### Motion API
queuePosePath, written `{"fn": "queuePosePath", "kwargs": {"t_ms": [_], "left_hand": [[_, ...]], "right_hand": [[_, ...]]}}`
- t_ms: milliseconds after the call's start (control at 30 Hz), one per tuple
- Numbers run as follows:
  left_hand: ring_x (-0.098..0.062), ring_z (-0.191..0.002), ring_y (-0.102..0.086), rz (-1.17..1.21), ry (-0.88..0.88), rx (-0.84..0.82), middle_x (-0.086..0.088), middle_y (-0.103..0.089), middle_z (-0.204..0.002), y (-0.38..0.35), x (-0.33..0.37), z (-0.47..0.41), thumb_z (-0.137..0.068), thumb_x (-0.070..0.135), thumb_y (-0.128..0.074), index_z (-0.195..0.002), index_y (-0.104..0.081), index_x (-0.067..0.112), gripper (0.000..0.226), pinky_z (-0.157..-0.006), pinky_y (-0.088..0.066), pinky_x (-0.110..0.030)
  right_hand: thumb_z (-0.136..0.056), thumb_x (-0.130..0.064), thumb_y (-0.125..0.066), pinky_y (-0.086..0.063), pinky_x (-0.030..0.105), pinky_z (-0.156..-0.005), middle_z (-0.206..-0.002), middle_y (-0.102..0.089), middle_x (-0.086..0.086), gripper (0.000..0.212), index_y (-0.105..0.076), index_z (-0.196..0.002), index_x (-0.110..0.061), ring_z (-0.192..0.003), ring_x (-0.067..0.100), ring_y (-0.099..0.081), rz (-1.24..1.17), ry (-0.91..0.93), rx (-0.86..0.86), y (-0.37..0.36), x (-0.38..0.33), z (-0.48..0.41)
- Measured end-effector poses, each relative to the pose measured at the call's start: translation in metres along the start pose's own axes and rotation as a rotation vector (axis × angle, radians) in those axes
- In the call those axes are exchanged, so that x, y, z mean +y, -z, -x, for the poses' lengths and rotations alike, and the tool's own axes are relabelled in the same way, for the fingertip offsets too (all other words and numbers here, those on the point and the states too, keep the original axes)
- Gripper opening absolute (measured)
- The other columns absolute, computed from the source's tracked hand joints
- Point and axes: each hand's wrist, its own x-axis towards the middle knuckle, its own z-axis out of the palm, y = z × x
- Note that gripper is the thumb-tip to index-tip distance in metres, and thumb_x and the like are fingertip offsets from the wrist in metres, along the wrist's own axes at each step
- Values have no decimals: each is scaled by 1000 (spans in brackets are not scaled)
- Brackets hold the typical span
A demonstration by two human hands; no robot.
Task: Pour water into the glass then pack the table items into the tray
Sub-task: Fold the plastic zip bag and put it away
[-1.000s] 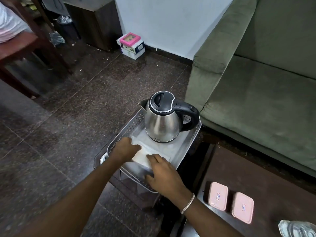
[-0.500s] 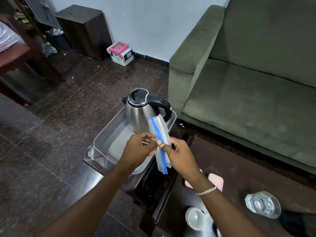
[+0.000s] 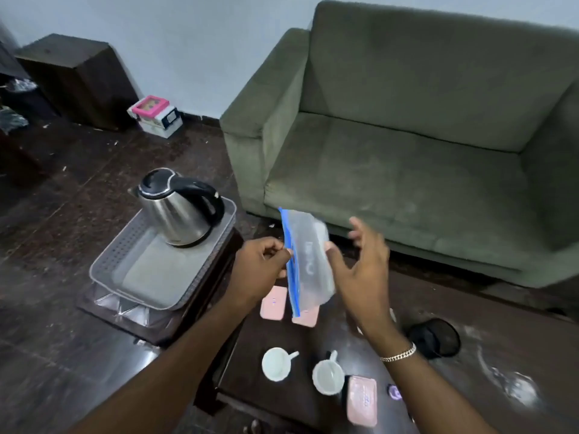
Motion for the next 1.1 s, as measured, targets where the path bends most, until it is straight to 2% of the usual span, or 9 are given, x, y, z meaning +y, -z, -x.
{"fn": "queuePosePath", "kwargs": {"t_ms": [133,267,367,433,533,700,900,1033,1100], "left_hand": [[-13,-65,-69,-46,-80,-63,1,-73,-68,-43,27,15,-78,24,-70,-71,-75,16,11,-68,-62,-36],[-21,-66,-75,-162,-128,-56,1,-74,-66,-78,43,32,-77,18,-74,-69,-72,18,8,-71,-62,-41],[-16,-55,-64,-251,-220,20,4,-68,-76,-87,46,39,-75,2,-68,-81,-61,21,21,-60,-53,-26],[-14,-69,-65,-327,-309,33,5,-67,-100,-95,49,45,-73,-9,-58,-89,-65,20,34,-68,-49,-19],[-7,-116,-60,-428,-351,56,2,-62,-133,-106,53,52,-77,-15,-51,-106,-78,9,47,-100,-41,-11],[-11,-135,-54,-526,-451,-82,2,-55,-150,-138,64,74,-81,-15,-46,-134,-67,7,62,-113,-34,-13],[-13,-142,-47,-580,-542,-239,0,-47,-157,-179,78,92,-83,-9,-47,-143,-58,6,62,-116,-38,-26],[-7,-137,-48,-552,-615,-322,1,-49,-155,-192,81,108,-78,2,-41,-142,-59,7,67,-114,-39,-21],[-4,-139,-45,-539,-653,-386,2,-49,-155,-195,80,114,-80,0,-43,-141,-59,7,63,-116,-35,-17]], "right_hand": [[-85,-34,-81,-55,20,-76,-91,-71,-5,58,-54,-137,-29,-82,8,-70,-191,-23,-275,33,2,4],[-90,-12,-72,-51,16,-66,-80,-70,-6,42,-58,-126,-30,-75,8,-68,-191,44,-199,71,18,4],[-90,1,-64,-51,21,-66,-85,-69,-6,34,-66,-111,-25,-74,11,-65,-151,146,-156,86,23,5],[-87,10,-60,-50,28,-69,-91,-64,1,32,-75,-100,-15,-75,14,-62,-63,182,-116,102,31,6],[-87,6,-57,-53,38,-70,-94,-56,5,28,-78,-98,-9,-77,25,-61,194,129,-79,124,39,4],[-96,-21,-48,-42,36,-65,-100,-65,10,22,-66,-108,-17,-89,42,-67,677,-68,-153,150,30,8],[-86,-10,-52,-53,33,-71,-94,-73,11,26,-75,-99,-14,-96,39,-67,344,-186,-234,163,23,3],[-81,-1,-53,-55,34,-64,-77,-71,3,16,-67,-84,-9,-80,28,-71,195,-259,-343,172,42,-4],[-87,-7,-53,-52,30,-57,-67,-65,4,20,-58,-69,-14,-67,23,-67,298,-300,-369,174,58,-8]]}}
